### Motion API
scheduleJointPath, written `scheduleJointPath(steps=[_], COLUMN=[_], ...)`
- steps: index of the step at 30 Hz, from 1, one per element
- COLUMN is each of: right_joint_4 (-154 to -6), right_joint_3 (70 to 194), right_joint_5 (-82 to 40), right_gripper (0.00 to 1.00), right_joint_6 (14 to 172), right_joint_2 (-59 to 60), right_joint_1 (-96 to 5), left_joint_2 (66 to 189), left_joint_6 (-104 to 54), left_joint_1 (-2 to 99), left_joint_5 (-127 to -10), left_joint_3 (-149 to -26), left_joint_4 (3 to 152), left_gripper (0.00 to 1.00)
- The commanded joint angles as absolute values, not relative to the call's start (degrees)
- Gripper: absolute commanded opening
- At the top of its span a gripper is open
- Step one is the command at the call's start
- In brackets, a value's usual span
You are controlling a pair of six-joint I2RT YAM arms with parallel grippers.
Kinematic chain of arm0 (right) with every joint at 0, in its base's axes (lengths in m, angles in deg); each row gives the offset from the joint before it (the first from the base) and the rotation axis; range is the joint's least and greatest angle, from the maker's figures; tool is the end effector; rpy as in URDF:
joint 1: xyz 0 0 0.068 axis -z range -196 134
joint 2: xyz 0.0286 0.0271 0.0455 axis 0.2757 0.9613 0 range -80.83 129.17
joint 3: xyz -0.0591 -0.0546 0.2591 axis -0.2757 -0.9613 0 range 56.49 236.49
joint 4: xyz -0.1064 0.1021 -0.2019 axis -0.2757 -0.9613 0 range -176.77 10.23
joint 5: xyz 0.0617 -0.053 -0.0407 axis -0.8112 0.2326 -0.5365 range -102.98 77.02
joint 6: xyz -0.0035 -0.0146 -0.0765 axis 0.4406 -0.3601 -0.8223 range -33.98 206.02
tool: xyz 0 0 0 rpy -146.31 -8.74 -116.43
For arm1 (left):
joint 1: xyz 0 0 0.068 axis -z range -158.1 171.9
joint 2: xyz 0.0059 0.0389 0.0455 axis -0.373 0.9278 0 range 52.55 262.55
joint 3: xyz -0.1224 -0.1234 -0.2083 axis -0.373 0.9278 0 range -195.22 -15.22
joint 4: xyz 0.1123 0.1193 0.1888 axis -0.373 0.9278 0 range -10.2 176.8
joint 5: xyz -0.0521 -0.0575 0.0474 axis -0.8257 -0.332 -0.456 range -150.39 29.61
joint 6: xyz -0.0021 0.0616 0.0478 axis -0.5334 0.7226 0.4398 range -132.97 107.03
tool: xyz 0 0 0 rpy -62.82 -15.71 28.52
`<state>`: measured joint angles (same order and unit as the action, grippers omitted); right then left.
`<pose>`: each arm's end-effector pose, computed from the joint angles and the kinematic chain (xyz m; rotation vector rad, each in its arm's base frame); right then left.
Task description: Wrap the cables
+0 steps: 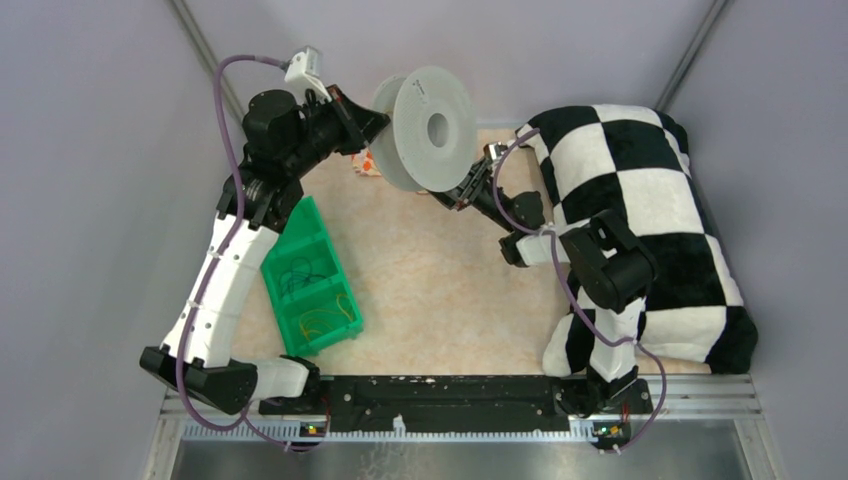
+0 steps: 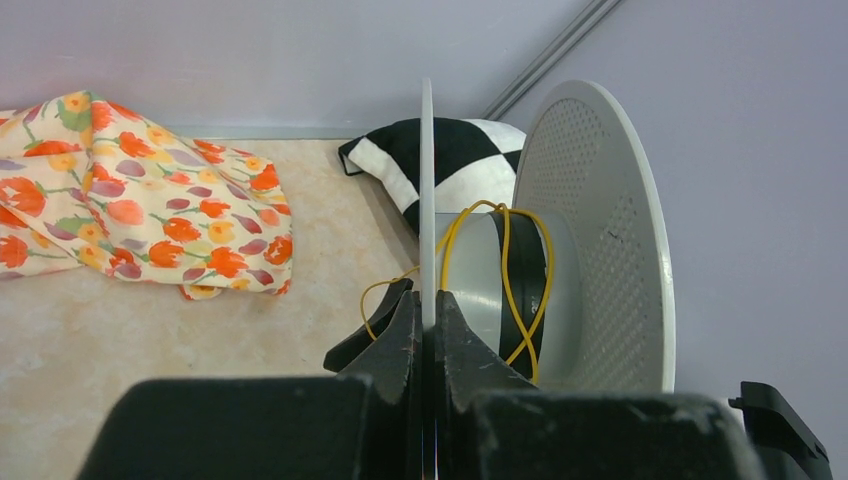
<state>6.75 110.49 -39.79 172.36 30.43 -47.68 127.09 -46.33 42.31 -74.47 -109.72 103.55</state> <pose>0.3315 0.2398 0.2600 0.1258 1.3817 2.0381 0.2630 -0.1152 0.4930 0.0035 1.7161 -0.9093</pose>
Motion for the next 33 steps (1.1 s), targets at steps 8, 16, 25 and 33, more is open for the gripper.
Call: scheduleJointPath(steps=[8, 16, 25, 33], right_joint_4=[19.09, 19.07, 19.07, 18.97], right_joint_3=[113.13, 113.58, 113.21, 110.15], right_joint_5=[-42.14, -42.34, -41.84, -42.14], right_gripper=[0.44, 0.28, 0.06, 0.00], right_joint_6=[173.43, 173.99, 173.39, 172.24], right_joint_2=[30.94, 31.54, 31.25, 30.02], right_joint_1=[-47.16, -47.19, -47.12, -46.97], left_joint_2=[126.27, 126.45, 125.53, 124.94], left_joint_6=[-49.08, -49.42, -49.43, -49.44], left_joint_1=[40.73, 40.62, 40.53, 40.21], left_joint_5=[-77.77, -78.15, -77.95, -76.61], left_joint_3=[-109.97, -109.76, -109.06, -108.28], left_joint_4=[97.48, 97.01, 97.10, 97.11], left_gripper=[0.00, 0.00, 0.00, 0.00])
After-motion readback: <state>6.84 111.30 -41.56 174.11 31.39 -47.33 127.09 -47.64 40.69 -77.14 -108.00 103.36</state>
